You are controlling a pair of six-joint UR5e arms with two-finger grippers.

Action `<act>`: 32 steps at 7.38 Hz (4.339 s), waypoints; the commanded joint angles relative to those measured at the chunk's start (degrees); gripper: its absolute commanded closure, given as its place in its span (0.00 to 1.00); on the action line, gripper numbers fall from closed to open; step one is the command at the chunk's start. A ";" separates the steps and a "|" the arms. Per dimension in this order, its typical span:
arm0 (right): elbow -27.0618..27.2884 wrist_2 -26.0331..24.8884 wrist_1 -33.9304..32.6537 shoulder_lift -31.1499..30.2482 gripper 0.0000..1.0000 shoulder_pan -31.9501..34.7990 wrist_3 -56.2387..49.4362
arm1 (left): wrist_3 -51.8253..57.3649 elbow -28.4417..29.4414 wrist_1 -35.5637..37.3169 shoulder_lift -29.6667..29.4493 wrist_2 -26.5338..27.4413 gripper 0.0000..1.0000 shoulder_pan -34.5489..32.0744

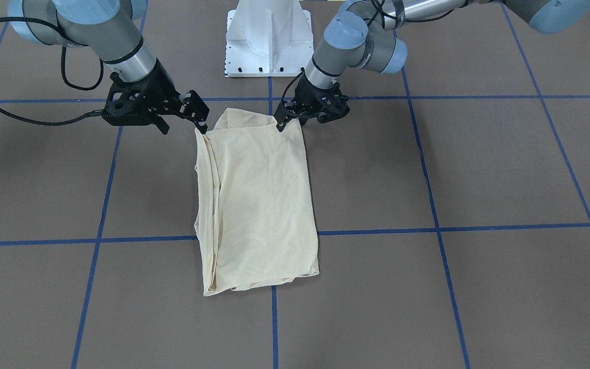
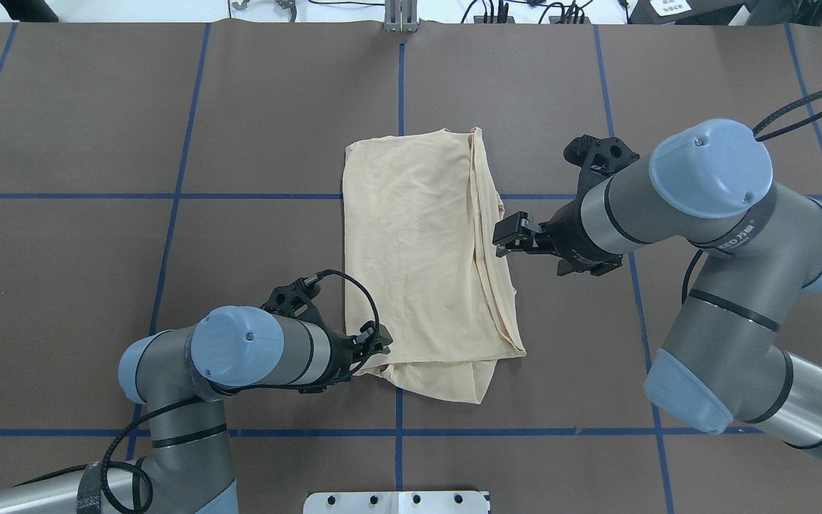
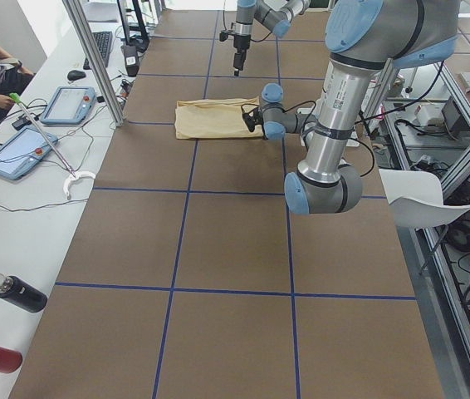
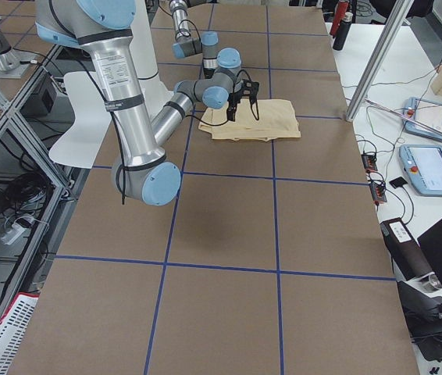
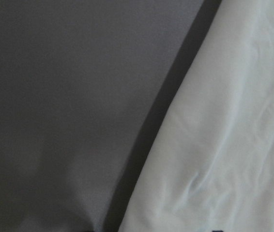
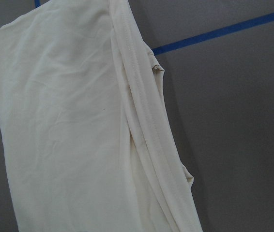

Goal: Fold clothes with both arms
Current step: 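Lower both grippers to the near ends of the folded shirt's long sides, then close both grippers on the shirt's near corners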

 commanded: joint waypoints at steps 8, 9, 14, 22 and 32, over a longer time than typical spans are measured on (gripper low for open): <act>-0.25 0.08 -0.03 -0.61 0.00 0.01 -0.03 | 0.00 -3.55 1.25 -0.58 -0.26 1.00 -0.09; -0.33 -0.36 0.06 -0.88 0.00 -0.51 0.14 | 0.00 -3.63 1.25 -0.50 -0.26 1.00 -0.09; -1.04 -3.44 -0.12 -1.85 0.00 -6.22 1.37 | -0.09 -3.99 1.34 -0.23 0.17 1.00 -0.44; -7.36 -10.56 -1.78 0.44 0.00 -14.48 8.75 | 0.00 -4.16 1.34 -0.50 -0.18 1.00 -0.35; -11.23 -10.91 -3.20 2.72 0.00 -14.76 10.95 | 0.00 -4.25 1.25 -0.58 -0.26 1.00 -0.26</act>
